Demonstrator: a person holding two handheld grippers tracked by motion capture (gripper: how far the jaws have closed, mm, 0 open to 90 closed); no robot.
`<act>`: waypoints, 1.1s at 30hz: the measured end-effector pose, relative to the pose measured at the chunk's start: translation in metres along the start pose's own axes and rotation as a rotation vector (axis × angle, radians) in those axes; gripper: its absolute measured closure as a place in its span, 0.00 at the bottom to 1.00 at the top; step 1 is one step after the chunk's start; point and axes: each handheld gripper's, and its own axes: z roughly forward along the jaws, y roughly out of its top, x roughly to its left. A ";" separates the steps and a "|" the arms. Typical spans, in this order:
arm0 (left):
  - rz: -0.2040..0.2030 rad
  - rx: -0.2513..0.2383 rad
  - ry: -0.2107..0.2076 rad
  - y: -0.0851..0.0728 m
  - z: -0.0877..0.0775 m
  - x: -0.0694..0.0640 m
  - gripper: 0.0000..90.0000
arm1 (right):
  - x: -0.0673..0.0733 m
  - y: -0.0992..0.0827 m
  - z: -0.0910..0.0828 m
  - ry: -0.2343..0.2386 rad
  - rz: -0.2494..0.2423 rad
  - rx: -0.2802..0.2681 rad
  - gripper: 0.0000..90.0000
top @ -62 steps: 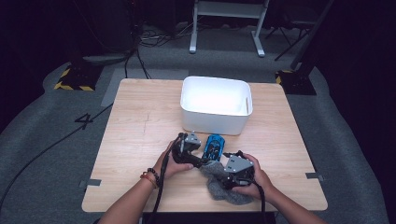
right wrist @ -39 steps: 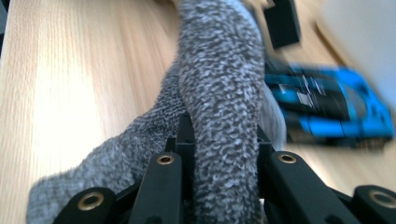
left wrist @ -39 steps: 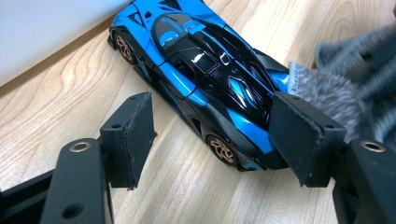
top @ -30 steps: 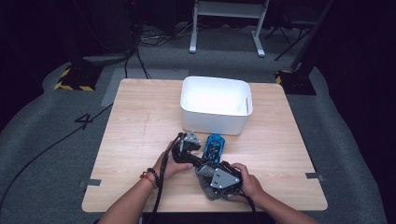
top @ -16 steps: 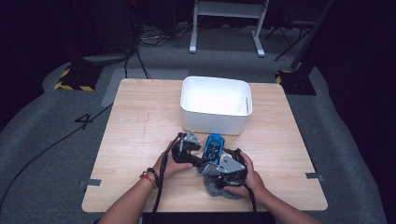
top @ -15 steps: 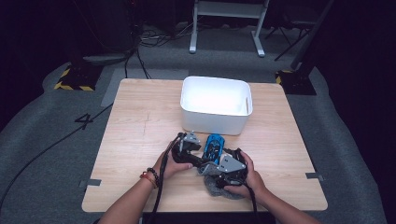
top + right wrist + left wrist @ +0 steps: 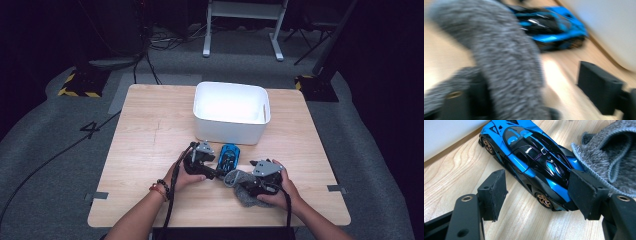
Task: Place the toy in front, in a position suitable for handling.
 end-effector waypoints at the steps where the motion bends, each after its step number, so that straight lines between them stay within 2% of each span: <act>1: 0.000 0.000 -0.001 0.000 0.000 0.000 0.35 | 0.003 0.001 -0.002 0.027 -0.027 -0.014 0.30; 4: -0.008 -0.001 -0.003 0.000 0.000 0.000 0.35 | 0.018 0.007 -0.002 0.094 -0.099 -0.059 0.28; 5: -0.009 -0.001 -0.007 0.000 0.000 0.001 0.35 | 0.024 0.010 0.000 0.090 -0.122 -0.058 0.28; 6: -0.013 -0.001 -0.009 0.000 0.000 0.001 0.35 | 0.029 0.015 0.004 0.063 -0.140 -0.047 0.26; 7: -0.015 -0.001 -0.012 -0.001 0.000 0.002 0.35 | 0.033 0.019 0.009 0.053 -0.148 -0.049 0.23; 9: -0.017 0.001 -0.015 -0.001 0.000 0.002 0.35 | 0.039 0.028 0.015 0.038 -0.144 -0.069 0.26; 10: -0.018 0.002 -0.016 -0.001 0.000 0.001 0.35 | 0.042 0.032 0.019 0.011 -0.162 -0.065 0.25; 11: -0.016 0.002 -0.017 -0.001 0.000 0.001 0.35 | 0.045 0.034 0.020 0.013 -0.168 -0.068 0.23; 14: -0.012 0.007 -0.019 -0.001 -0.001 0.001 0.35 | 0.044 0.032 0.018 0.025 -0.184 -0.084 0.34; 16: 0.001 0.008 -0.016 -0.001 -0.001 0.001 0.35 | 0.035 0.027 0.014 0.034 -0.153 -0.088 0.38; 17: 0.007 0.009 -0.008 0.000 -0.001 0.000 0.35 | 0.030 0.025 0.013 0.035 -0.142 -0.066 0.44; 18: 0.010 0.010 -0.001 0.000 -0.002 0.000 0.35 | 0.026 0.021 0.011 0.060 -0.151 -0.048 0.56; 20: 0.012 0.012 -0.004 0.000 -0.002 0.000 0.35 | 0.020 0.014 0.006 0.078 -0.170 -0.016 0.68; 22: 0.010 0.013 -0.014 -0.001 -0.003 0.001 0.35 | 0.016 0.008 0.001 0.060 -0.170 0.003 0.74; 24: 0.008 0.015 -0.024 -0.002 -0.003 0.002 0.35 | 0.005 0.003 -0.005 0.038 -0.144 0.033 0.76; 26: 0.007 0.019 -0.026 -0.002 -0.004 0.002 0.35 | -0.011 -0.005 -0.009 -0.019 -0.109 0.069 0.76; 29: 0.005 0.032 -0.022 -0.001 -0.005 0.000 0.35 | -0.040 -0.017 -0.013 -0.065 -0.007 0.106 0.75; 30: 0.002 0.037 -0.019 -0.001 -0.005 -0.001 0.34 | -0.050 -0.021 -0.014 -0.067 0.022 0.112 0.74; 32: 0.000 0.044 -0.006 0.000 -0.006 -0.003 0.34 | -0.058 -0.024 -0.014 -0.038 0.070 0.106 0.74; 33: -0.007 0.045 0.010 0.000 -0.006 -0.005 0.33 | -0.059 -0.024 -0.013 -0.027 0.074 0.105 0.74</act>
